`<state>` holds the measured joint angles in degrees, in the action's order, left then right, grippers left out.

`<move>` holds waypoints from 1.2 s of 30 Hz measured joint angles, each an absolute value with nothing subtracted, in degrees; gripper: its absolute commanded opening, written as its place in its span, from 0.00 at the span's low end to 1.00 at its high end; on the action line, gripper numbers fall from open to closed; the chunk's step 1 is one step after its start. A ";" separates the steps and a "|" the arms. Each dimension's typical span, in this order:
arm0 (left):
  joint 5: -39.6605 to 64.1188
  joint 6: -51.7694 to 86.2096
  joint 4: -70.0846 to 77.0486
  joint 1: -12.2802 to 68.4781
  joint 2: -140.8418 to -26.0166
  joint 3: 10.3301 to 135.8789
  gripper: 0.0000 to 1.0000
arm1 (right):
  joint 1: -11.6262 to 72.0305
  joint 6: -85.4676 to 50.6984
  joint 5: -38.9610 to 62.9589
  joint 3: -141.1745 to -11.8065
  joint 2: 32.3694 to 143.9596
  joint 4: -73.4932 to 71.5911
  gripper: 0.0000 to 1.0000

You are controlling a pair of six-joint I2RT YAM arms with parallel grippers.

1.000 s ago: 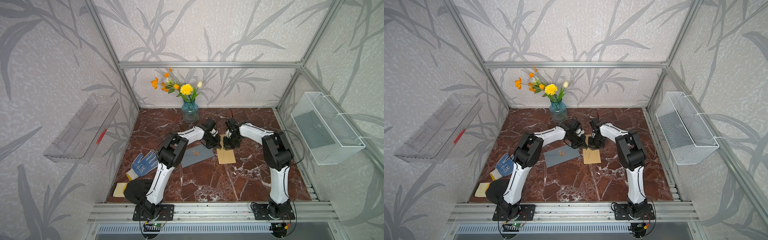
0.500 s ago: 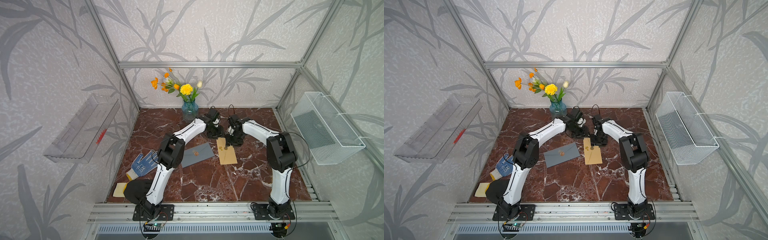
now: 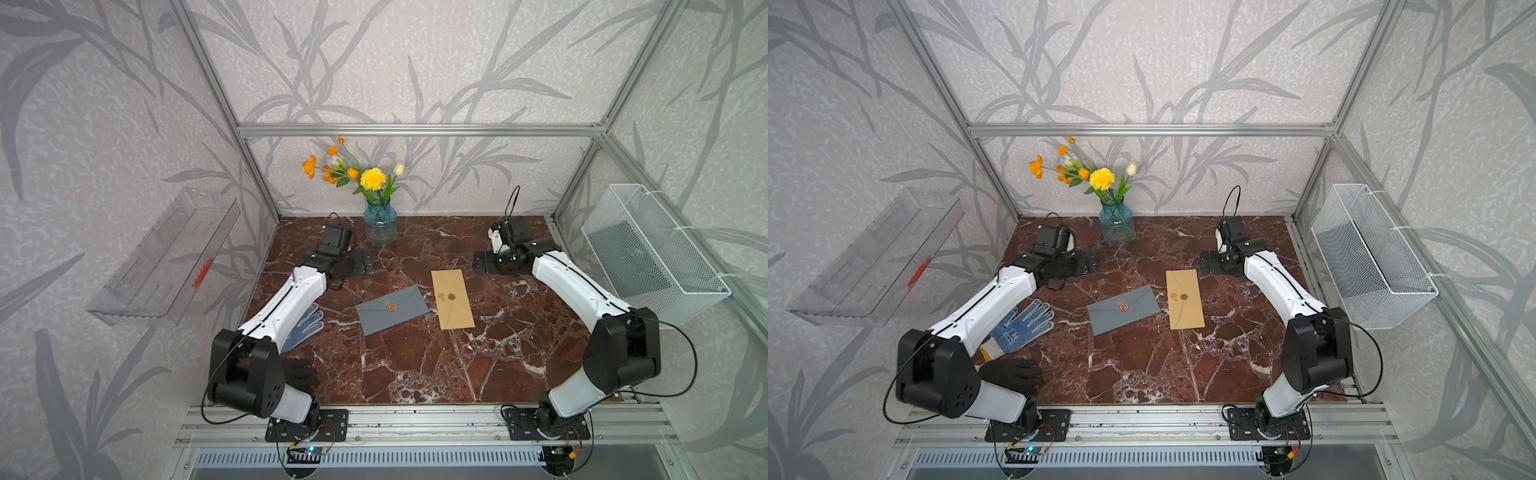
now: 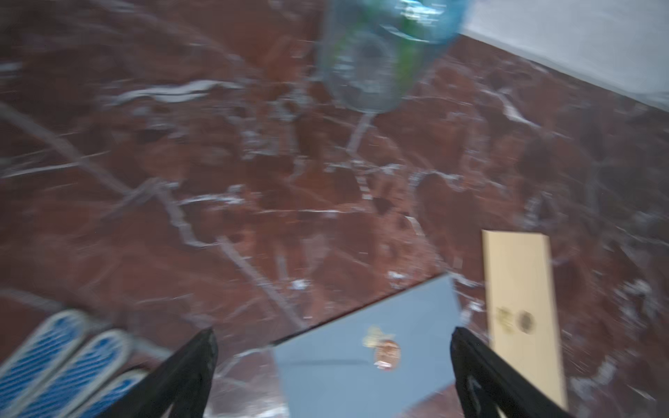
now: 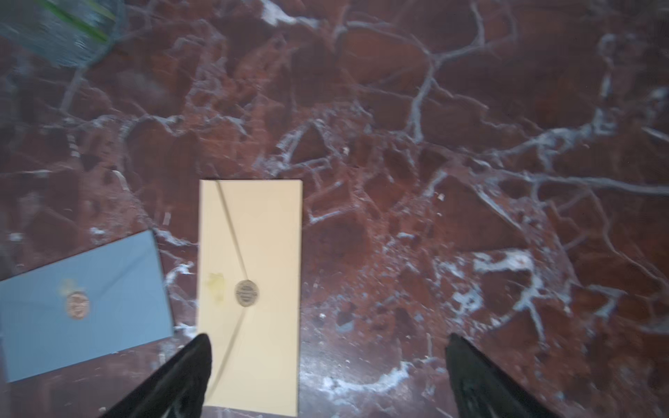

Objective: Fold the letter paper in half and place it into the envelope
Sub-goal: Reset both arms

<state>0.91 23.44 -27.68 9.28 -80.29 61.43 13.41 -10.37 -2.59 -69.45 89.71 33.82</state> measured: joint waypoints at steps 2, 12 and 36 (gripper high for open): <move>-1.78 22.15 -26.65 5.15 -77.41 56.71 1.00 | 12.80 -8.64 -6.74 -61.87 86.63 28.88 0.99; -12.73 17.08 -13.21 -0.16 -73.06 42.13 1.00 | 10.04 -3.31 -18.06 -38.54 79.44 4.86 0.99; -10.31 7.20 47.51 -3.03 -87.81 20.49 1.00 | 8.82 2.04 -15.42 -21.41 89.73 -46.96 0.99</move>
<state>-10.31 7.20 47.51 -3.03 -87.81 20.49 8.82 2.04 -15.42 -21.41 89.73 -46.96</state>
